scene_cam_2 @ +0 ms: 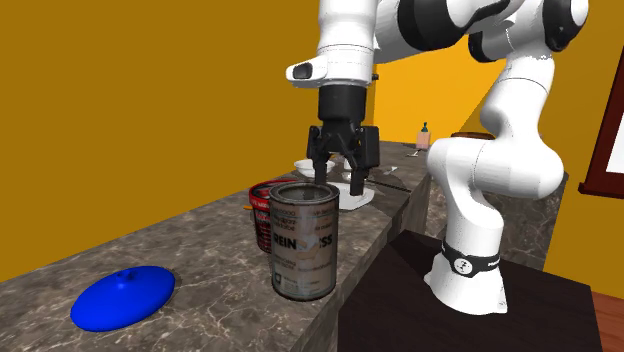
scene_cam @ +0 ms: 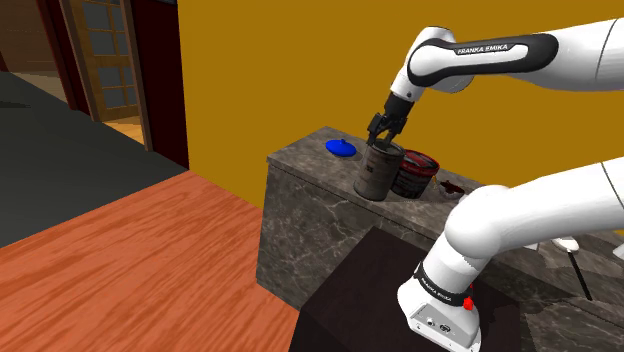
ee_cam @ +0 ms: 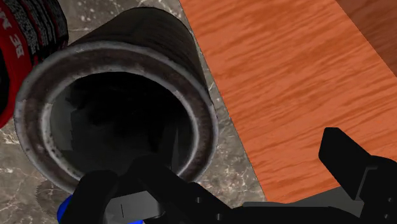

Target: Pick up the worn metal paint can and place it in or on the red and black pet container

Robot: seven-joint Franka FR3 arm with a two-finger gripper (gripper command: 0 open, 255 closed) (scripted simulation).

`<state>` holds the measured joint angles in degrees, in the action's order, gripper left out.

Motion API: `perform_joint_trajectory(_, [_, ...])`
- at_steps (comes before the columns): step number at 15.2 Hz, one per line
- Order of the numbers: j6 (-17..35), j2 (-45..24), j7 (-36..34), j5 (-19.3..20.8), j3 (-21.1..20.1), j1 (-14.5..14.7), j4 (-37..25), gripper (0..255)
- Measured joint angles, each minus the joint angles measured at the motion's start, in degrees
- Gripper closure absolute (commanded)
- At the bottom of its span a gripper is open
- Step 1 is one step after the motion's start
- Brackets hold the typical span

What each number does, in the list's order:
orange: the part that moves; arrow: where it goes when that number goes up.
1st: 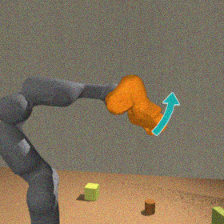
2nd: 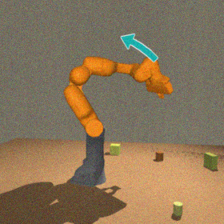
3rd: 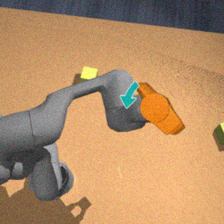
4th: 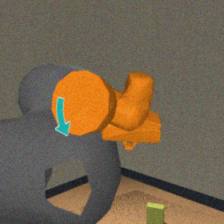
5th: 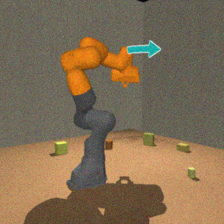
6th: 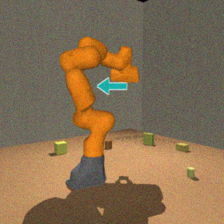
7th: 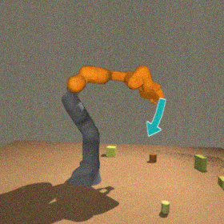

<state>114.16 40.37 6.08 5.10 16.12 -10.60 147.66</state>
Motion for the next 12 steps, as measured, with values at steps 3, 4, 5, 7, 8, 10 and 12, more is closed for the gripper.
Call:
perform_joint_trajectory(3, [3.72,-1.53,1.76,1.44,2.37,-1.39,1.15,0])
perform_joint_trajectory(4, [4.77,-1.95,1.99,1.61,2.72,-1.51,1.69,0])
perform_joint_trajectory(5, [5.63,-2.37,2.08,1.66,2.92,-1.51,2.07,0])
perform_joint_trajectory(7, [7.49,-3.12,2.32,1.81,3.34,-1.54,3.15,0])
perform_joint_trajectory(8, [8.29,-3.55,2.27,1.78,3.41,-1.44,3.52,0])
perform_joint_trajectory(10, [10.06,-4.27,2.3,1.8,3.62,-1.35,4.57,0])
perform_joint_trajectory(12, [10.49,-4.53,2.34,1.79,3.71,-1.31,4.72,0])
